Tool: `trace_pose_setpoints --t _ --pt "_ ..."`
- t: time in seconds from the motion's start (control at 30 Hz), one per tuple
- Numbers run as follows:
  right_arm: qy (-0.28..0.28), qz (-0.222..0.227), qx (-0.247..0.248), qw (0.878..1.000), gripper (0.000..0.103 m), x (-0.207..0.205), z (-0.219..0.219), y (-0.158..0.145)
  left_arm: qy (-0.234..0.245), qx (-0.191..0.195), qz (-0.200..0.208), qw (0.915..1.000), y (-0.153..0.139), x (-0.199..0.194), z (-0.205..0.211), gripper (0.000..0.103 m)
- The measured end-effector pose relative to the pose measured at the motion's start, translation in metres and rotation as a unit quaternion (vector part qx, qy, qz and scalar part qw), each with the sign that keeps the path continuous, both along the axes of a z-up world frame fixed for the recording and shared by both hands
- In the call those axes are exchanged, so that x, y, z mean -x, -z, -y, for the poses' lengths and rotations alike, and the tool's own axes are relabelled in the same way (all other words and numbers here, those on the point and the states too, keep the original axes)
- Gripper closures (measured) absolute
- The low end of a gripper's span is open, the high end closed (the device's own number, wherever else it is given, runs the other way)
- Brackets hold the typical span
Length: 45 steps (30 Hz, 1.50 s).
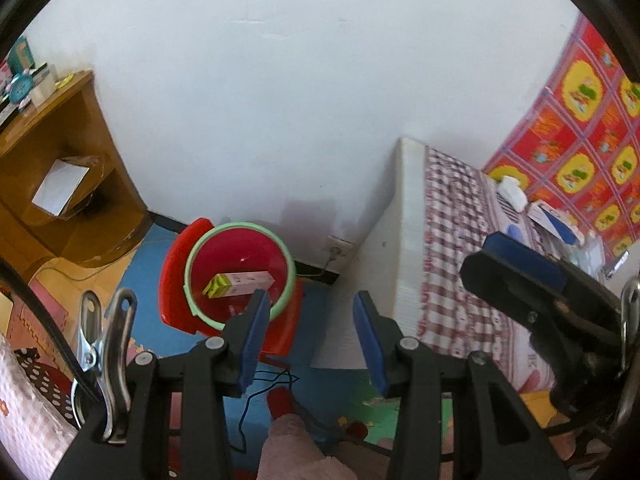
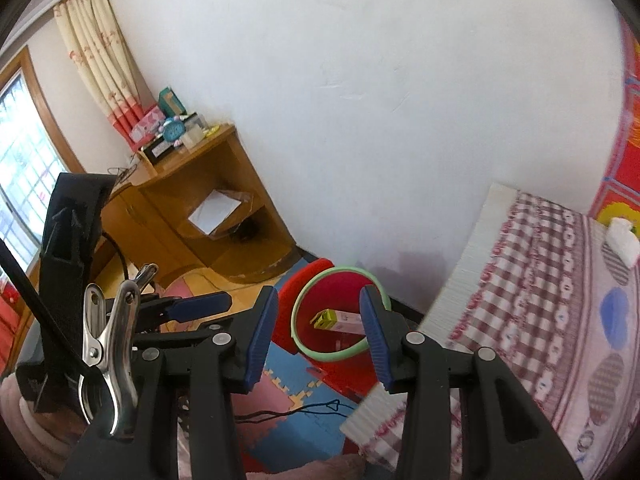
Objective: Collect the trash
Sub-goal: 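Move both grippers back from the bucket to the trash on the bed, then grasp the white tissue with the left gripper while the right gripper grasps the blue-white box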
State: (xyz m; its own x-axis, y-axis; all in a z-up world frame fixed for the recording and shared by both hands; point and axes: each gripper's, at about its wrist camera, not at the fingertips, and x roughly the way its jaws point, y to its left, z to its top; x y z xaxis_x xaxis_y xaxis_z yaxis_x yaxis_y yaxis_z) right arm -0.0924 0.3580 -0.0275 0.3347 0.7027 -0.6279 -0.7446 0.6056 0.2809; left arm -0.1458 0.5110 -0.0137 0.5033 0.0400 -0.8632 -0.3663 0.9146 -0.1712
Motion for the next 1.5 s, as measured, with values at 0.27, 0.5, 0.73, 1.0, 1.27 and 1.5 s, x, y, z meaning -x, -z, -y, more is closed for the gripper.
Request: trace_pose_setpoints --t 0.27,0.5,0.73,1.0,1.27,1.5 --pt "0.021 0.003 -0.021 1.000 0.060 0.012 0.057 -0.009 0.025 -0.013 0.005 0.9996 -0.023 0.000 0.040 0.058" --pt "0.053 0.007 -0.027 0.998 0.059 0.020 0.108 -0.003 0.042 -0.017 0.014 0.9989 -0.034 0.001 0.074 0.058" --pt "0.090 0.015 -0.040 0.995 0.060 0.025 0.158 -0.009 0.071 -0.021 0.021 0.9970 -0.039 -0.004 0.120 0.058" --pt "0.128 0.025 -0.049 0.990 0.060 0.029 0.214 -0.020 0.113 -0.022 0.036 0.9926 -0.042 -0.014 0.182 0.058" --pt "0.173 0.024 -0.049 0.983 0.059 0.031 0.272 -0.017 0.144 -0.009 0.042 0.9886 -0.040 -0.031 0.238 0.058" --pt "0.217 0.011 -0.048 0.975 0.060 0.020 0.311 -0.014 0.174 -0.008 0.038 0.9840 -0.039 -0.054 0.267 0.058"
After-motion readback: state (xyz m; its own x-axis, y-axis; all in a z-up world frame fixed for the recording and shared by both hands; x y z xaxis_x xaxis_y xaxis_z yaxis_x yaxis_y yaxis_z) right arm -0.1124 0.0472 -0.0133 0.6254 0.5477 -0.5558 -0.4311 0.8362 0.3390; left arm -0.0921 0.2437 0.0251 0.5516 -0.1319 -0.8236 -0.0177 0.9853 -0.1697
